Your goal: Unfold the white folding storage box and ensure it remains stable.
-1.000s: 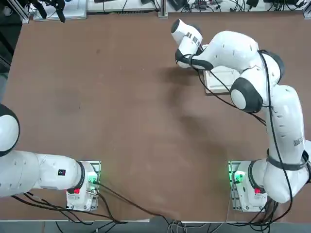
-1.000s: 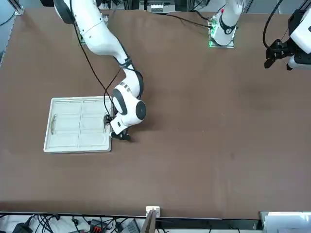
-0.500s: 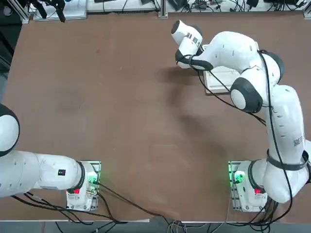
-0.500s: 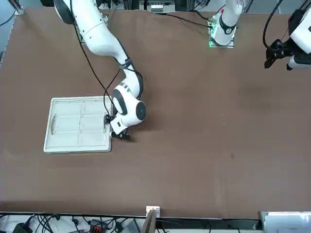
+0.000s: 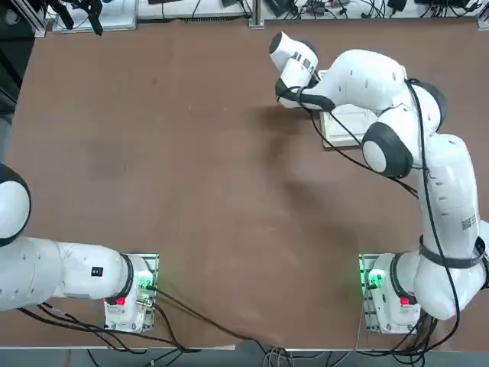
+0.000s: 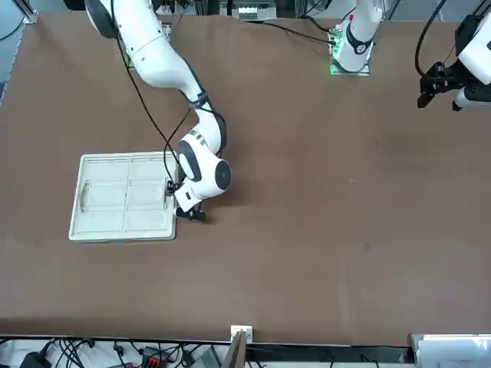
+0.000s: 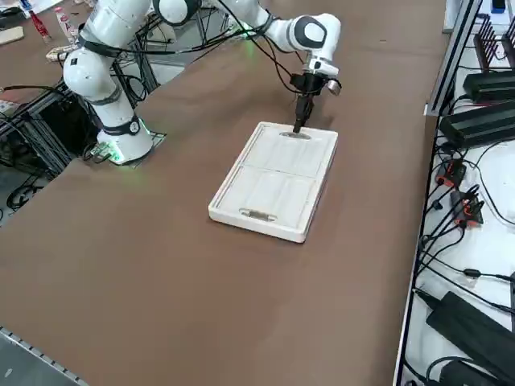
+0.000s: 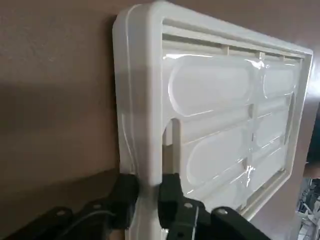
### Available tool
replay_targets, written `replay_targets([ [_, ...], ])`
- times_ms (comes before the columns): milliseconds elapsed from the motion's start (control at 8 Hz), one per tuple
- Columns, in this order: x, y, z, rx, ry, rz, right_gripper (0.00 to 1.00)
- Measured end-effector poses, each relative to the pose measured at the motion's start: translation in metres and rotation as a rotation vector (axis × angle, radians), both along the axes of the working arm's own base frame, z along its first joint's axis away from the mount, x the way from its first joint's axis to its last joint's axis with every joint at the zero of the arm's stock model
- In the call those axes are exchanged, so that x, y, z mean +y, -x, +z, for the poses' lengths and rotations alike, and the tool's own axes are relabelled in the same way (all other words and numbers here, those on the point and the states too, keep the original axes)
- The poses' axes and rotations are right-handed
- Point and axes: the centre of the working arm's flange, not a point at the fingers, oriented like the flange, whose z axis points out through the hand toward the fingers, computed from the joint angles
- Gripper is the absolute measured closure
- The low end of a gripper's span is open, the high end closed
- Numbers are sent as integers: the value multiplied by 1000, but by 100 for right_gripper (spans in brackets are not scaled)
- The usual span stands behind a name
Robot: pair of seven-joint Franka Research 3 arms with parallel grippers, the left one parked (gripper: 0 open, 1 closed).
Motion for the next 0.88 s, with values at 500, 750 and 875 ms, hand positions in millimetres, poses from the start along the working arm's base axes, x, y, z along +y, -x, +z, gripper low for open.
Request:
replay_targets([
  [500,10,7,13,-6,83,24,74],
  [750,18,11,34,-14,168,25,74],
  [875,20,11,44,-23,190,20,74],
])
